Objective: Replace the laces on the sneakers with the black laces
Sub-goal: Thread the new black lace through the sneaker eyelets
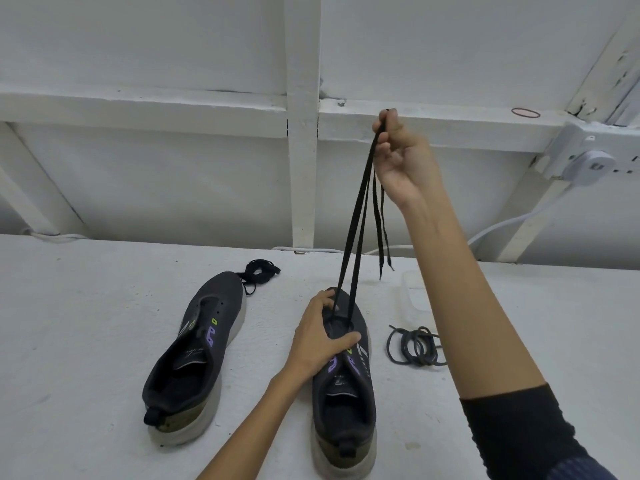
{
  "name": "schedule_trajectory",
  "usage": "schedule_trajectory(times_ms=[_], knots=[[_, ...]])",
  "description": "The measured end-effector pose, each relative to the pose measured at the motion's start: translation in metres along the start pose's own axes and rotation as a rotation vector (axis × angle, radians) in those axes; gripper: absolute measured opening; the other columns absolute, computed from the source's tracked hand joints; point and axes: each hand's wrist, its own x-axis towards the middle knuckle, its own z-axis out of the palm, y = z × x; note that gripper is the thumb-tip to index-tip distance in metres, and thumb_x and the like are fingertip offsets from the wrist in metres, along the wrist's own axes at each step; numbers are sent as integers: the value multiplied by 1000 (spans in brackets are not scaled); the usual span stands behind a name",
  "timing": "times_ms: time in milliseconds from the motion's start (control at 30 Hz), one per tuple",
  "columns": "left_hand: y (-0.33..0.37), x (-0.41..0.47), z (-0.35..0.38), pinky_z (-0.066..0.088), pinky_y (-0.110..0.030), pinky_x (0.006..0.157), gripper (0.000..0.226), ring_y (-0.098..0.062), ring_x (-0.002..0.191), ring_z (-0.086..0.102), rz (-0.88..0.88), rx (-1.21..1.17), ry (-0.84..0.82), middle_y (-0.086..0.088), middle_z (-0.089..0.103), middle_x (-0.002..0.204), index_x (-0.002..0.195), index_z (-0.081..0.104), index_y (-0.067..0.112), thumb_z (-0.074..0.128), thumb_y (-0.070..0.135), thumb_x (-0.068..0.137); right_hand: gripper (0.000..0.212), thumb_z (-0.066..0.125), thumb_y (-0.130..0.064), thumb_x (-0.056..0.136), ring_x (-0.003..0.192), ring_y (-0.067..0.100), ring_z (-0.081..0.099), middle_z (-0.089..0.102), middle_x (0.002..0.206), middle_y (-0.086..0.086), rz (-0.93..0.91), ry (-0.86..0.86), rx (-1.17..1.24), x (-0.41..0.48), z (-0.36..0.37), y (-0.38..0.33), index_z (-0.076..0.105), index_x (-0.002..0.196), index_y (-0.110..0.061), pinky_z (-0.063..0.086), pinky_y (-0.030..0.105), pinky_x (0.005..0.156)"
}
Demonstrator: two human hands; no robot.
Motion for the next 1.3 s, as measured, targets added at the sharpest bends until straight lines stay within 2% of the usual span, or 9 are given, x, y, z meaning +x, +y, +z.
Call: schedule_trajectory(times_ms=[200, 400, 533, 667, 767, 867, 1000, 1133, 1300], knots=[[34, -5, -1, 47, -23, 92, 26, -11, 106, 59, 226, -176, 57, 18, 63, 105, 94, 62, 34, 76, 18, 78, 14, 57, -15, 97, 53, 5, 53, 63, 73, 1, 13, 37, -79, 1, -11, 6, 64, 88, -9, 46, 14, 50], [91, 12, -29, 40, -19, 97, 28, -1, 101, 56, 316, -215, 79, 6, 57, 100, 111, 70, 27, 74, 22, 84, 4, 64, -23, 93, 73, 10, 53, 60, 86, -6, 68, 29, -321, -11, -19, 12, 61, 97, -23, 45, 22, 64], [114, 16, -53, 42, -15, 89, 35, -6, 85, 51, 352, -156, 183, -2, 45, 91, 121, 67, 29, 71, 22, 87, 41, 65, 6, 84, 82, 12, 61, 57, 90, 0, 22, -19, -534, -24, -33, 15, 61, 112, -23, 53, 26, 73], [109, 3, -75, 49, -31, 81, 31, -10, 81, 54, 375, -226, 378, 5, 51, 86, 116, 68, 32, 66, 14, 91, 39, 54, 13, 85, 75, 14, 59, 56, 85, 3, 4, 141, -821, -42, -68, 23, 66, 111, -15, 53, 29, 72], [93, -15, -84, 50, -20, 76, 21, -2, 80, 61, 277, -339, 591, 14, 67, 87, 106, 70, 23, 65, 9, 91, 35, 52, 14, 86, 61, 19, 55, 55, 77, 6, 119, 202, -1052, -58, -112, 31, 65, 111, -5, 53, 23, 56], [71, -32, -91, 47, -12, 75, 16, 1, 81, 62, 219, -296, 752, 21, 67, 84, 101, 67, 17, 64, 5, 91, 40, 50, 13, 83, 58, 23, 60, 59, 69, 11, 225, 257, -1260, -73, -152, 35, 62, 119, -1, 53, 31, 60], [44, -52, -97, 50, -19, 82, 16, -6, 90, 63, 198, -154, 843, 12, 69, 94, 99, 67, 17, 63, 4, 91, 30, 53, 9, 84, 55, 19, 63, 65, 65, 14, 223, 314, -1390, -88, -178, 31, 70, 104, -6, 51, 26, 54], [27, -66, -104, 43, -14, 81, 11, -20, 90, 57, 240, 91, 874, -1, 60, 97, 97, 68, 14, 62, 11, 89, 23, 55, 5, 85, 51, 12, 62, 67, 61, 6, 428, 118, -1509, -99, -177, 24, 75, 85, -7, 51, 22, 53], [25, -70, -100, 28, 0, 89, 15, -6, 107, 40, 168, 220, 970, 7, 43, 116, 97, 70, 7, 68, -2, 85, 18, 63, -16, 90, 74, 7, 66, 73, 82, -5, 918, -562, -1496, -113, -160, 13, 76, 102, -19, 51, 24, 71]])
